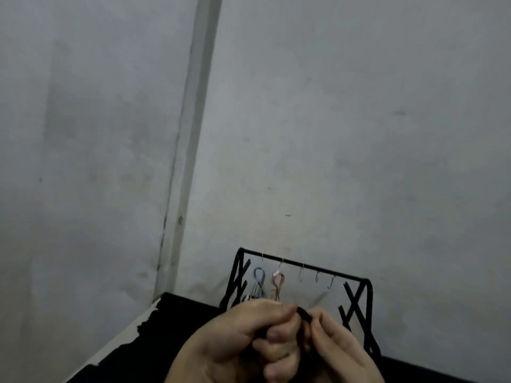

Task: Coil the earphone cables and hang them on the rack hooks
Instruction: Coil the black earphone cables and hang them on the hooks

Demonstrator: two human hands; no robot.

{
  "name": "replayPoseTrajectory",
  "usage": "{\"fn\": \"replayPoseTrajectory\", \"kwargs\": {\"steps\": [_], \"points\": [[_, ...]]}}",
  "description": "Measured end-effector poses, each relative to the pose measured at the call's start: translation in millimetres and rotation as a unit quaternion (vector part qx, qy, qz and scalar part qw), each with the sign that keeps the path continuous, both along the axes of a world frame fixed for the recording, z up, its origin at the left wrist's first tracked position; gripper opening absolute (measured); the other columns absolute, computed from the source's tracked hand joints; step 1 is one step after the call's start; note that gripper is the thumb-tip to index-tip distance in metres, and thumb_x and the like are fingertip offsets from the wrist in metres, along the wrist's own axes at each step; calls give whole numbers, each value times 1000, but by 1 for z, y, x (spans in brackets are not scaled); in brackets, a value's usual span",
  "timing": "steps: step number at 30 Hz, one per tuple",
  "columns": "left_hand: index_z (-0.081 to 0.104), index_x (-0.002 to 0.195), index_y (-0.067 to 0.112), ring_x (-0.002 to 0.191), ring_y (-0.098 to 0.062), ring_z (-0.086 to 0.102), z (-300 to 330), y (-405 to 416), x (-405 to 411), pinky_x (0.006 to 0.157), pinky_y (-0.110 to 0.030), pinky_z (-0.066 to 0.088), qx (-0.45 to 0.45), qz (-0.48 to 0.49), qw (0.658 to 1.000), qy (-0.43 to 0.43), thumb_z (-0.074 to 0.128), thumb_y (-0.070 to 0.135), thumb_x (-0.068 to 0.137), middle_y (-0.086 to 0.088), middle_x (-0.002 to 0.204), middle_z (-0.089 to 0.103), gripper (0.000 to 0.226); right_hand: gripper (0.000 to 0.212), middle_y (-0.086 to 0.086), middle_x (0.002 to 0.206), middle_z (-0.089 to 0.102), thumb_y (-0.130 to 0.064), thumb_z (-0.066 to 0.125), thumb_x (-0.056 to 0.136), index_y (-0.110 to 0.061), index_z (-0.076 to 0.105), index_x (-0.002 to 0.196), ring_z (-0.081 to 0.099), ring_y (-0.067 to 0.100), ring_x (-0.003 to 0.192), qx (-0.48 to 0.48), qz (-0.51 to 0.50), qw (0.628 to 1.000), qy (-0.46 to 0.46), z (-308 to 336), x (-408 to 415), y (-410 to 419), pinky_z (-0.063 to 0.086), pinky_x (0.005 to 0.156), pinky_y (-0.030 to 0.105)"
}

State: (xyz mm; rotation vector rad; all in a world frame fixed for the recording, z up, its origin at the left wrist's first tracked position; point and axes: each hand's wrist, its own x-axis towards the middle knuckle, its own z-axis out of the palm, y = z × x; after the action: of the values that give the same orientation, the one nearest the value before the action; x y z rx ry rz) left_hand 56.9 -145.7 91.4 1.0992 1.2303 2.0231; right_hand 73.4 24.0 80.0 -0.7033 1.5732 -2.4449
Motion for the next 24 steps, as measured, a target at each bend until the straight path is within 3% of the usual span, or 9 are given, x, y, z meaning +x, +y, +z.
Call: {"fn": "replayPoseTrajectory", "kwargs": {"steps": [5,7,8,10,12,15,18,20,24], "points": [[59,72,14,53,-12,50,7,-6,-2,56,-21,42,-14,135,991,-16,74,36,86,-6,64,44,30,66,17,65,63,-59,96,32,-7,69,62,62,26,58,38,-81,992,89,10,7,-7,50,57,22],[63,79,11,59,-14,52,7,-4,-5,61,-23,45,3,174,985,-8,72,28,88,-9,68,51,21,59,20,62,60,-44,100,38,-2,67,63,63,34,58,-8,-73,996,47,14,5,-7,53,55,29],[65,82,9,61,-15,54,7,-1,-5,63,-24,47,10,189,982,-9,68,23,90,-10,70,54,16,44,22,63,59,-34,95,54,-1,68,63,63,37,58,-37,-65,997,28,16,3,-9,54,55,34],[68,90,2,64,-17,56,6,5,-7,65,-26,50,16,232,972,-30,62,13,91,-13,76,62,13,19,25,68,63,-12,66,76,3,72,67,63,37,58,-86,-73,993,-20,14,-7,-9,55,57,38],[69,98,-4,68,-16,60,3,8,-12,67,-24,50,1,269,962,-47,55,8,92,-13,83,69,20,25,28,80,68,-5,53,82,10,72,86,66,35,67,-57,-65,995,-49,9,-21,-7,53,68,40],[70,109,1,77,-12,64,-9,8,-22,72,-22,50,-91,299,949,-41,47,6,99,-6,84,72,25,27,26,106,72,-3,46,97,7,68,108,68,37,98,20,-79,995,-59,-4,-33,6,48,91,44],[72,108,12,79,-11,63,-19,8,-29,72,-23,53,-199,345,917,-9,52,8,100,-2,82,70,22,27,22,113,72,-5,44,102,3,68,112,65,37,111,73,-106,990,-65,-14,-38,13,48,99,45],[68,105,12,75,-12,65,-25,13,-33,66,-23,56,-228,384,895,-16,57,6,97,-3,77,70,15,25,19,107,73,-5,45,102,-1,68,107,63,39,109,78,-120,986,-86,-20,-40,16,49,91,40],[59,109,8,64,-10,70,-21,10,-32,52,-25,56,-210,463,860,-34,67,4,90,-4,75,72,21,22,0,75,70,-5,46,102,-10,67,95,58,20,81,89,-114,985,-92,-27,-42,11,46,68,25]]}}
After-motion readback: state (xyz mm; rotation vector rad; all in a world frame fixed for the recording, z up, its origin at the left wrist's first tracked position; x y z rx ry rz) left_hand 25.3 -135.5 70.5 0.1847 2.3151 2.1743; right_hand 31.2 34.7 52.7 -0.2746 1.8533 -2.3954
